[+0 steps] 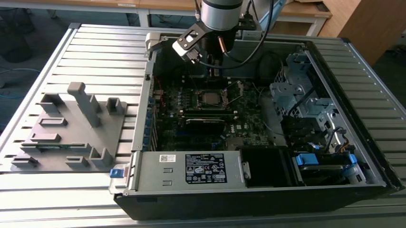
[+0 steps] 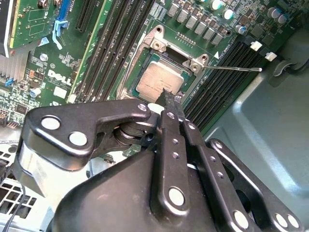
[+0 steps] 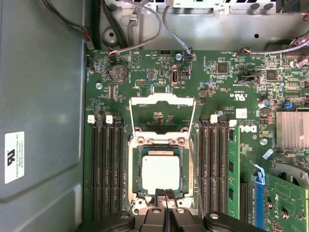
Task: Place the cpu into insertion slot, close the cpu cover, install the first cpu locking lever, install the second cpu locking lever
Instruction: 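Close the cpu cover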
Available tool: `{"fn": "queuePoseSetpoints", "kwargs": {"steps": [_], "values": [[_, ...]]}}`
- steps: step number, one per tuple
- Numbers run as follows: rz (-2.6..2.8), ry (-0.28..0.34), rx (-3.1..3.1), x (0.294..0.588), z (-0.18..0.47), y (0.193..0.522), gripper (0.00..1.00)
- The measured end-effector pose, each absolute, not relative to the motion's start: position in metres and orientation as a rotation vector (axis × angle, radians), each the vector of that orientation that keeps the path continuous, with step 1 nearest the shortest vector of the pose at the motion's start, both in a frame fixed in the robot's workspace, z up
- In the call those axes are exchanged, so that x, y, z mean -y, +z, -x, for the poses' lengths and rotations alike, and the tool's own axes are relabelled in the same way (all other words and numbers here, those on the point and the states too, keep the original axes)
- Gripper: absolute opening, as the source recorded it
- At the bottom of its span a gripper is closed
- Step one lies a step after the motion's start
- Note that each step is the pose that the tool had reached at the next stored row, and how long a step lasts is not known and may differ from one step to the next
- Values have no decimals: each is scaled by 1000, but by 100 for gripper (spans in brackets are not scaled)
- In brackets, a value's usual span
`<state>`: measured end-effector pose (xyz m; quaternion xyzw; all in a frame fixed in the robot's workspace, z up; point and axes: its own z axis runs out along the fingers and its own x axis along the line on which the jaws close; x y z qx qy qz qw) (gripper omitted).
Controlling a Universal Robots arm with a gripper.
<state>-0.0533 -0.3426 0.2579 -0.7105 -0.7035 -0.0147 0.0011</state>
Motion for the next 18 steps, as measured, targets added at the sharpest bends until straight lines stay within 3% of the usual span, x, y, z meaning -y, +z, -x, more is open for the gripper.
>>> {"fn": "queuePoseSetpoints", "kwargs": {"steps": [18], "values": [[2231, -46, 2209, 343, 53, 266, 10]]}}
